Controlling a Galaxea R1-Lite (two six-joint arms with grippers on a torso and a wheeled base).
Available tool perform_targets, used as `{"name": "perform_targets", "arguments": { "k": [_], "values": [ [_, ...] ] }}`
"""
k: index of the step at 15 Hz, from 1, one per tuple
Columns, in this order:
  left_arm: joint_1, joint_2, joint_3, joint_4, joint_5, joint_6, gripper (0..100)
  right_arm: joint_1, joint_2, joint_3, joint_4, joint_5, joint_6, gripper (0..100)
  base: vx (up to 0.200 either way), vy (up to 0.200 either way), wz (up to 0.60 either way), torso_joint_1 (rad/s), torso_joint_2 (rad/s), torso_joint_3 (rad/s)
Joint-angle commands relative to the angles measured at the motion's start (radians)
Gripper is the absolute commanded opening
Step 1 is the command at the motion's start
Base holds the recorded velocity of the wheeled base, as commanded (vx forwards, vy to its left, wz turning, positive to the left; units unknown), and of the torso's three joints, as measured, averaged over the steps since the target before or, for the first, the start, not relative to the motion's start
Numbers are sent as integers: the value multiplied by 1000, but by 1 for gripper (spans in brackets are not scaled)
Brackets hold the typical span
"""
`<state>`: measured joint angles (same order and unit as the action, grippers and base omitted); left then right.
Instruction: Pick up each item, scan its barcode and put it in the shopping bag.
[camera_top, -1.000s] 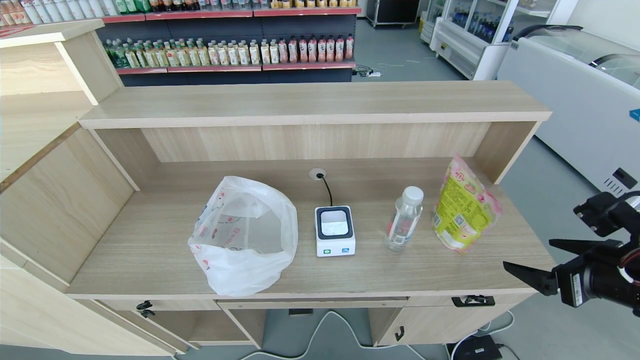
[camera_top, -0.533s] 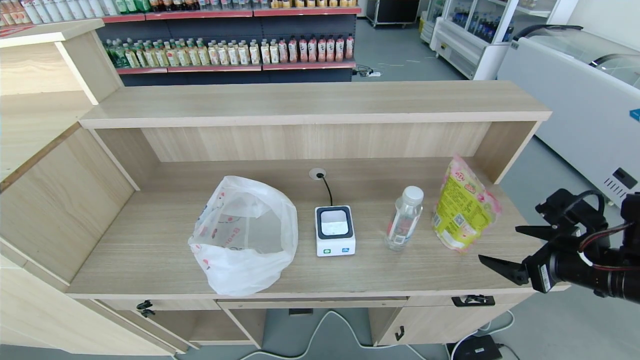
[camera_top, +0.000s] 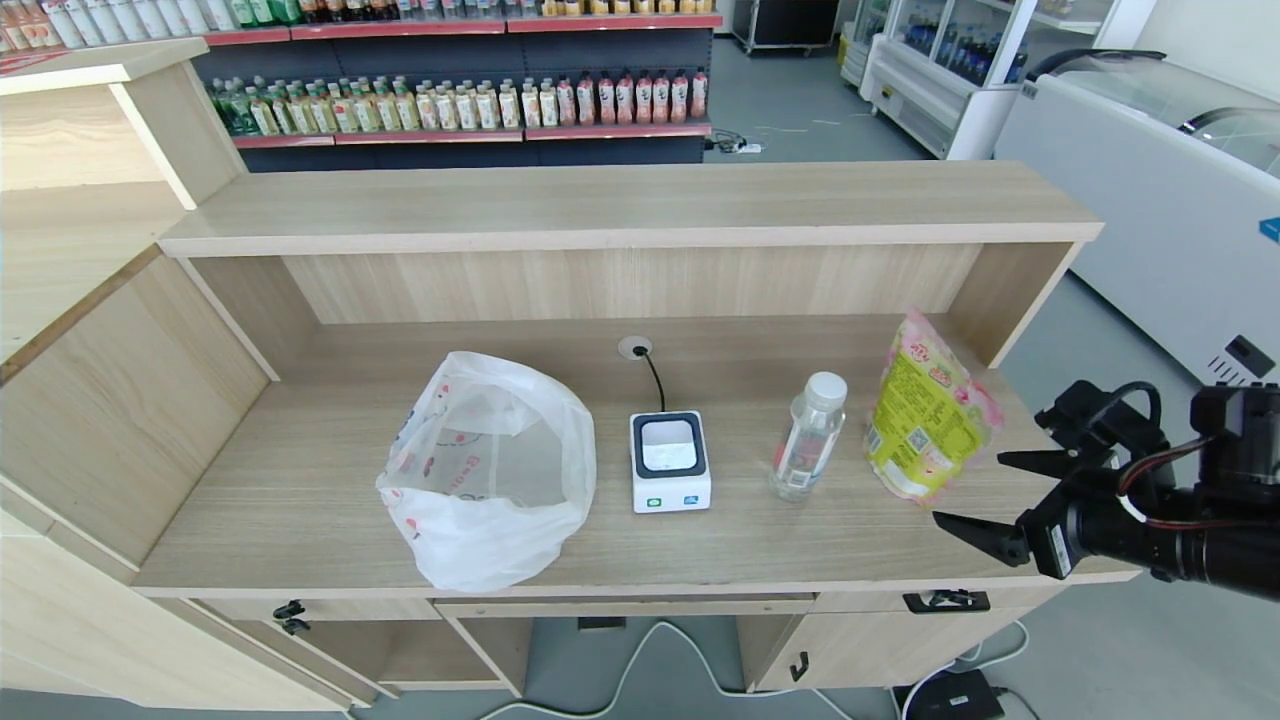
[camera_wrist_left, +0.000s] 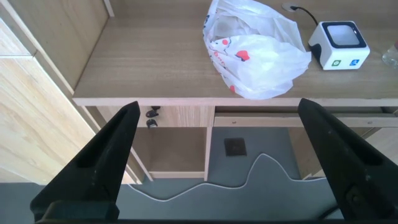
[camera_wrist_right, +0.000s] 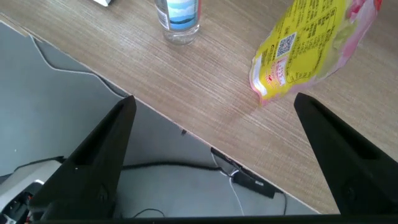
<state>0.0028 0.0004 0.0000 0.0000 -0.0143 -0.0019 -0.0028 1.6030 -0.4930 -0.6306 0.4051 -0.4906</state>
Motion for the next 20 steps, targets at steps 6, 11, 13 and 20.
{"name": "perform_targets", "arguments": {
  "k": [6, 11, 13, 20],
  "values": [
    [0, 0, 0, 0, -1, -1, 100, 21, 117, -15, -130, 26, 12, 100, 0, 0, 0, 0, 0, 0],
    [0, 0, 0, 0, -1, -1, 100, 24, 183, -24, -195, 86, 14, 100, 0, 0, 0, 0, 0, 0],
    [0, 0, 0, 0, -1, -1, 100, 32, 210, -38, -224, 86, 14, 100, 0, 0, 0, 0, 0, 0],
    [0, 0, 0, 0, 0, -1, 100, 72, 267, -88, -297, 101, 57, 100, 0, 0, 0, 0, 0, 0]
  ]
}}
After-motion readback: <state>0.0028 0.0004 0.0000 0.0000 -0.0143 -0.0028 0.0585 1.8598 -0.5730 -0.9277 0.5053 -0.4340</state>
